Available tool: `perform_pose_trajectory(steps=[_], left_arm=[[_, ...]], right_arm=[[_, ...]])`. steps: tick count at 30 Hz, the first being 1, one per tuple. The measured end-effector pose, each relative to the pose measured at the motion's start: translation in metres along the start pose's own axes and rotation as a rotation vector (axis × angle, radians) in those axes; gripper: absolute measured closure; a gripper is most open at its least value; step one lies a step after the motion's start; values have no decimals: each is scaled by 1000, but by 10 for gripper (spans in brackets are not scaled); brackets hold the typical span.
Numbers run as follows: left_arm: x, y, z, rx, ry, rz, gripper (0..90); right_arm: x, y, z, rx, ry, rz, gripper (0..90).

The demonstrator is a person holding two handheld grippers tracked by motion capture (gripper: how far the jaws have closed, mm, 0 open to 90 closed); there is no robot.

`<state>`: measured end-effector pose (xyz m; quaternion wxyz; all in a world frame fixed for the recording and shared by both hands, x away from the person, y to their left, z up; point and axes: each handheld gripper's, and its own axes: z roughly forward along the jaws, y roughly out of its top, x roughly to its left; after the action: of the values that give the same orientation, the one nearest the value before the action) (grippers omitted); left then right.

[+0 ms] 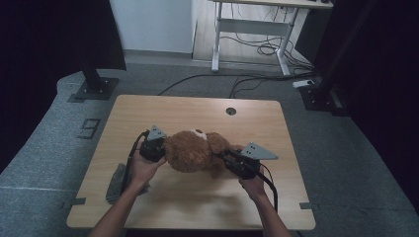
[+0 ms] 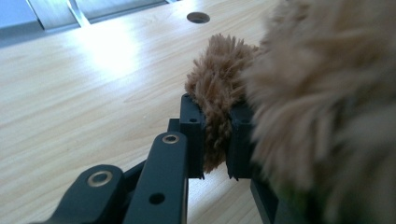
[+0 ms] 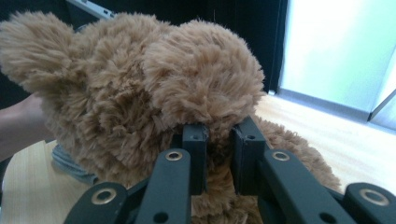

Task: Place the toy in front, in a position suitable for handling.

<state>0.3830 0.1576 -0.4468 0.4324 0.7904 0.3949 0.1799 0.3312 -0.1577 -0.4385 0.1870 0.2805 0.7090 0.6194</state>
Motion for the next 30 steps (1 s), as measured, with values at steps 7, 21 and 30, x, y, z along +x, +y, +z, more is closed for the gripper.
perform_pose_trajectory(steps=[7, 21, 30], left_arm=[[4, -5, 7, 29, -6, -12, 770], [24, -14, 13, 60, -67, -53, 747], [41, -22, 19, 95, -67, -90, 694]], right_arm=[[-6, -19, 7, 52, -16, 30, 777], [1, -32, 17, 102, 46, 67, 759], [12, -50, 28, 130, 89, 89, 739]])
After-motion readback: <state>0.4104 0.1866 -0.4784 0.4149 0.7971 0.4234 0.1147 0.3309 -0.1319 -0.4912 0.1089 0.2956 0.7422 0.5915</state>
